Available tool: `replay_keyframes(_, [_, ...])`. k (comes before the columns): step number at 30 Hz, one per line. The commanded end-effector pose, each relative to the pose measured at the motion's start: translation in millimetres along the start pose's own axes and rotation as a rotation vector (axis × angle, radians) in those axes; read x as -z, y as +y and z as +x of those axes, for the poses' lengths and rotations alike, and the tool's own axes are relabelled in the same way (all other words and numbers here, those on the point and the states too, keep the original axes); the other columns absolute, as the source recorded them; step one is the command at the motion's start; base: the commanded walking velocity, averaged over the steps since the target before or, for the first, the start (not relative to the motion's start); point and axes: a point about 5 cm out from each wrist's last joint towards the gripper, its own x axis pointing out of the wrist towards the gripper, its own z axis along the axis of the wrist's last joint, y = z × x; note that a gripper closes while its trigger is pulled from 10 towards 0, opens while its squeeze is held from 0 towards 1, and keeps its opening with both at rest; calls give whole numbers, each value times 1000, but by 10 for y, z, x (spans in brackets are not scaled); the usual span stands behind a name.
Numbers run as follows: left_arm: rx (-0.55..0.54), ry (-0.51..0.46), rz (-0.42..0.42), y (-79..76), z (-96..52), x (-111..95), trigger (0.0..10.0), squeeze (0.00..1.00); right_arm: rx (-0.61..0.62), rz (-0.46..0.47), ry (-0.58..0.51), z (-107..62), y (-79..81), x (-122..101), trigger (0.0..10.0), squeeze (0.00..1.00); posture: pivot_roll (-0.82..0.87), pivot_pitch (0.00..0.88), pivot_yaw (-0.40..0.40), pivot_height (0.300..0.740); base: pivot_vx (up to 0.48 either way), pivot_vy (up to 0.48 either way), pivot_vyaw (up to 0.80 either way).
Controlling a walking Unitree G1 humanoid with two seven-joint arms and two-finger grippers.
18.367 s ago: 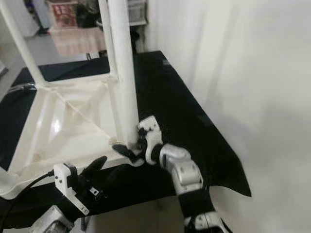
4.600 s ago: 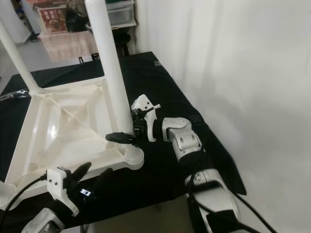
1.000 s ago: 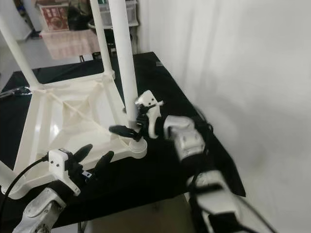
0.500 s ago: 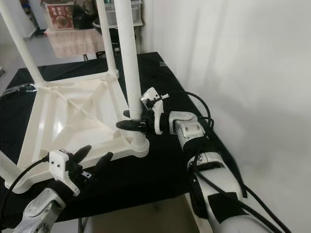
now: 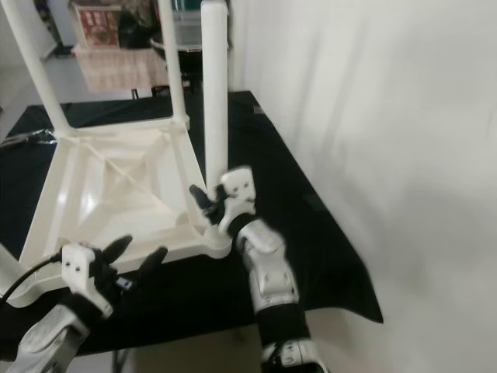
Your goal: Building children table
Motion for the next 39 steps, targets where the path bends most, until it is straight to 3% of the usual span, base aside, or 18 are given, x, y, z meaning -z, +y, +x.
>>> replay_keyframes(1, [5,10,-4,37,-15,-9,10000,0,-60,34,232,-78,103,454,0,0,12,0,21,740,0,0,0])
replay_keyframes(6, [13,20,-6,37,-33,-11,10000,0,-69,43,205,112,48,304,0,0,26,0,26,740,0,0,0])
replay_keyframes(7, [1,17,-2,42,-44,-12,10000,0,-95,58,202,152,87,271,10000,0,29,0,25,740,0,0,0])
replay_keyframes(8, [-5,16,2,43,-48,-16,10000,0,-119,76,194,163,130,225,10000,1000,37,0,19,740,0,0,0])
replay_keyframes(13, [-9,16,3,47,-45,-19,10000,0,-234,86,137,173,182,65,10000,1000,35,0,21,740,0,0,0])
replay_keyframes(14, [-8,16,3,43,-41,-16,10000,0,-302,86,123,173,158,15,10000,1000,41,0,18,740,0,0,0])
replay_keyframes(15, [-5,17,0,43,-34,-13,10000,0,-397,49,97,191,15,-96,10000,1000,47,0,16,740,0,0,0])
replay_keyframes(18, [-4,17,-1,44,-32,-13,10000,0,-416,38,91,197,-26,-124,10000,1000,47,0,16,740,0,0,0])
replay_keyframes(19, [-4,17,-2,44,-31,-12,10000,0,-446,-9,82,215,-86,-171,10000,0,47,0,18,740,0,0,0])
replay_keyframes(20, [-4,17,-2,44,-29,-11,10000,0,-524,-43,75,236,-146,-244,10000,0,47,0,17,740,0,0,0])
replay_keyframes(23, [-4,17,-3,44,-28,-10,10000,0,-580,-66,72,246,-191,-300,10000,0,47,0,17,740,0,0,0])
replay_keyframes(25, [-5,16,-3,44,-20,-7,10000,0,-684,-152,147,274,-251,-306,10000,0,61,0,9,740,0,0,0])
replay_keyframes(29, [-7,16,-4,44,-9,-3,10000,0,-680,-188,208,325,-288,-293,10000,0,71,0,2,740,0,0,0])
replay_keyframes(30, [-9,15,-6,42,3,5,10000,0,-638,-146,201,394,-305,-348,1020,0,78,0,-3,740,0,0,0])
replay_keyframes(31, [-9,14,-6,40,9,6,10000,0,-631,-117,194,414,-316,-373,0,0,82,0,-6,740,0,0,0])
replay_keyframes(39, [-7,13,-4,30,17,10,10000,0,-609,-38,176,389,-411,-363,0,0,72,0,-6,740,0,0,0])
